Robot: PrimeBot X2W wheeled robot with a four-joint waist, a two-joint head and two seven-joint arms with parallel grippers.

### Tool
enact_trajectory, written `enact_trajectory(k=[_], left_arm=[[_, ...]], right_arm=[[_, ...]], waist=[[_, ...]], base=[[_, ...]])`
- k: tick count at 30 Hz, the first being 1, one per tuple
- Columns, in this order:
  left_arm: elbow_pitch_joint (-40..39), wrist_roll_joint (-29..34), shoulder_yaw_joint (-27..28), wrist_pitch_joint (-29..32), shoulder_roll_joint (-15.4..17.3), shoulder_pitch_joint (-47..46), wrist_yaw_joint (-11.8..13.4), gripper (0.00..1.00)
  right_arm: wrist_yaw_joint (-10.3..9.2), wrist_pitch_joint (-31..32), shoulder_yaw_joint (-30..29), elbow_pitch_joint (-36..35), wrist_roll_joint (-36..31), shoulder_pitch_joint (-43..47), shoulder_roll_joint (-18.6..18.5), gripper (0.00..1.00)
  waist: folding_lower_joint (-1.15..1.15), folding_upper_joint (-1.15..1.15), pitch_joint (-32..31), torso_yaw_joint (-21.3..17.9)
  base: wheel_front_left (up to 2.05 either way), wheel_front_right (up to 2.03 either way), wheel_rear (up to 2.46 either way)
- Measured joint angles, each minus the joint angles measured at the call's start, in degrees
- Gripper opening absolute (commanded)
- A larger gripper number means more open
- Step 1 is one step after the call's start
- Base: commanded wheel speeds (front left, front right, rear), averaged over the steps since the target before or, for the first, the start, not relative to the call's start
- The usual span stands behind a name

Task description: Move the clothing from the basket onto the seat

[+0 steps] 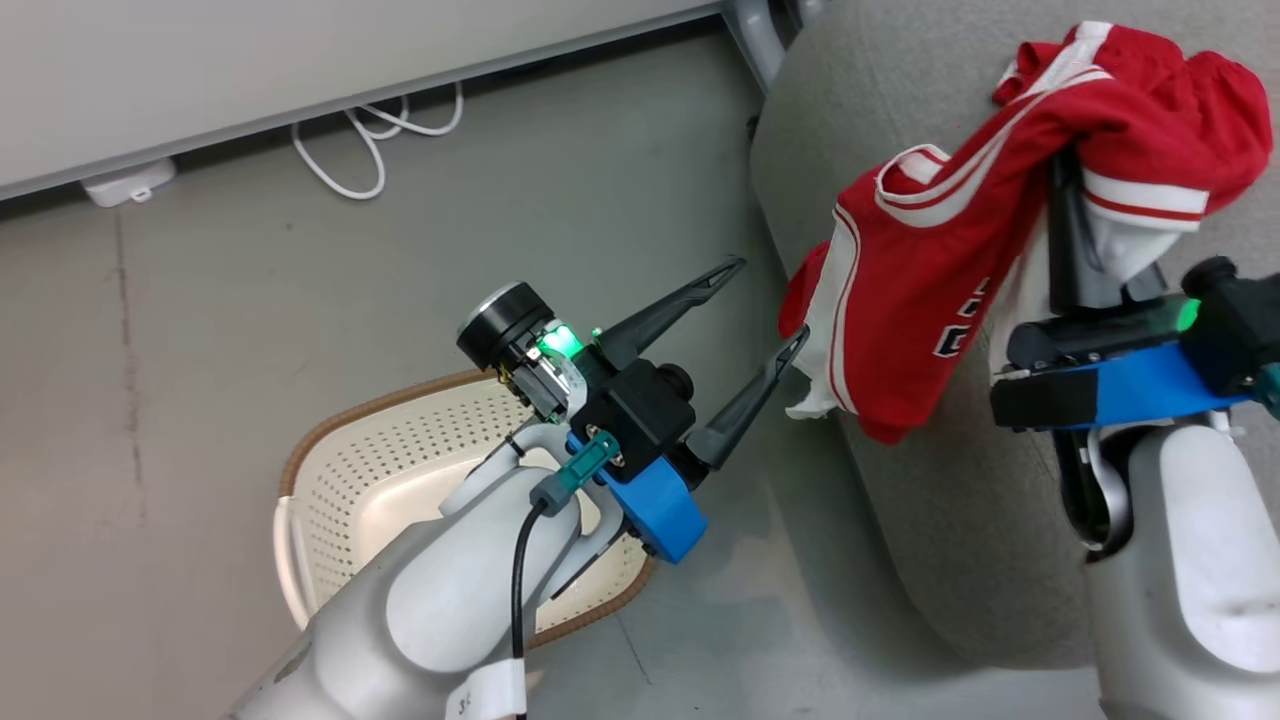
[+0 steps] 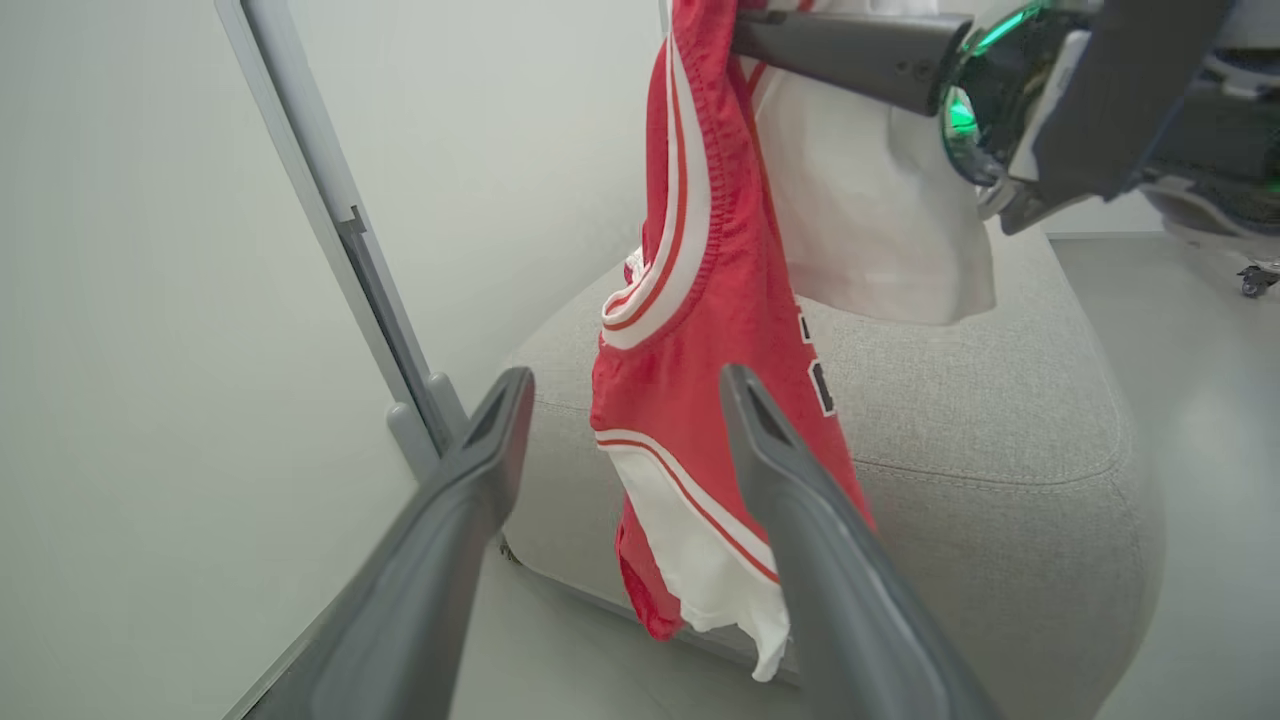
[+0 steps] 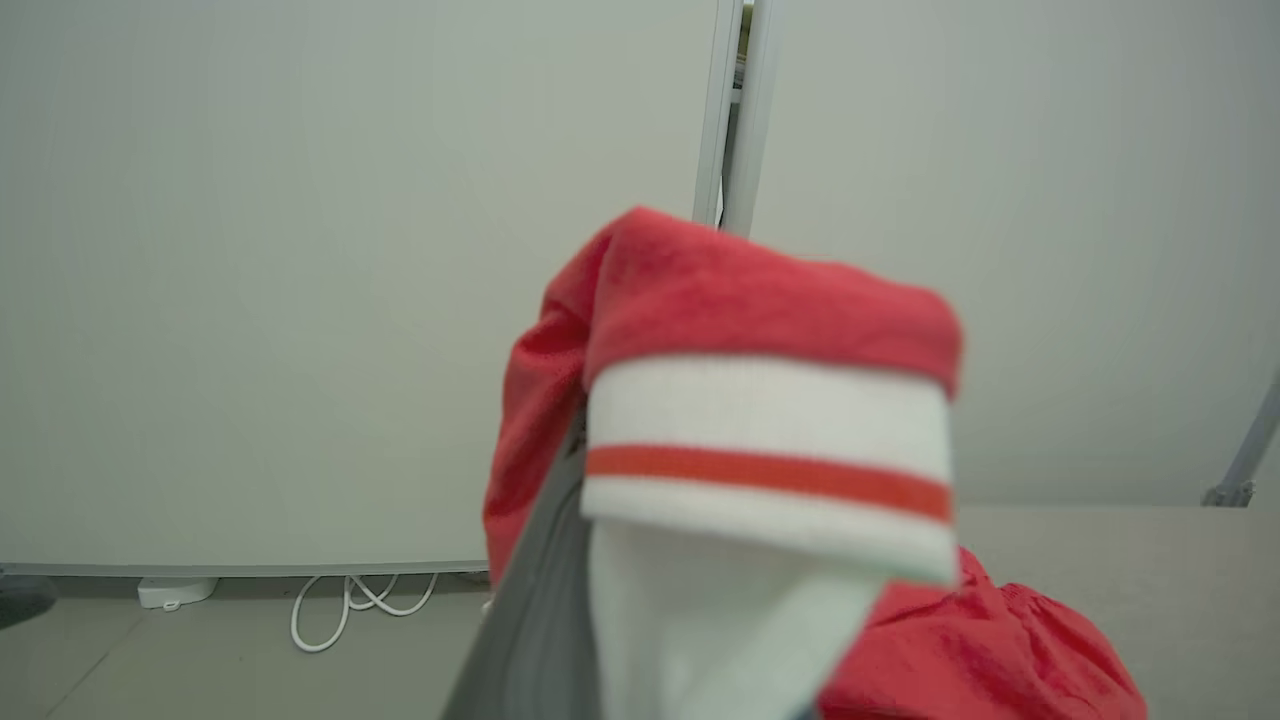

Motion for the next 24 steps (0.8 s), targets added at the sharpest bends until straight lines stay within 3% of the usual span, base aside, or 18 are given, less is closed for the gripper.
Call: enact_trajectory(k=[9,16,24], left_arm=[[-1.4,0.1,-1.3,0.0,0.6,1.2,0.0,1.00],[-1.6,0.1,-1.2,0.0,1.1,1.3,0.0,1.00],[-3.0,0.6,0.0,0.0,1.8,0.1,0.0,1.00]], right_arm=[[0.00,0.0,-6.0,-3.3,-0.5,4.8,0.0,0.00],[0.00,0.0,-5.8,-3.6,-1.0,5.9,0.2,0.00],[0.00,0.0,-5.8,-2.9,0.0,-1.6,0.3,0.00]], waist=[[-0.01,0.00,2.1,-2.9],[-0.01,0.00,2.6,-3.0],[0.00,0.00,5.5,-2.2]], base=[[0.00,0.00,0.00],[0.00,0.00,0.00],[0.00,0.00,0.00]])
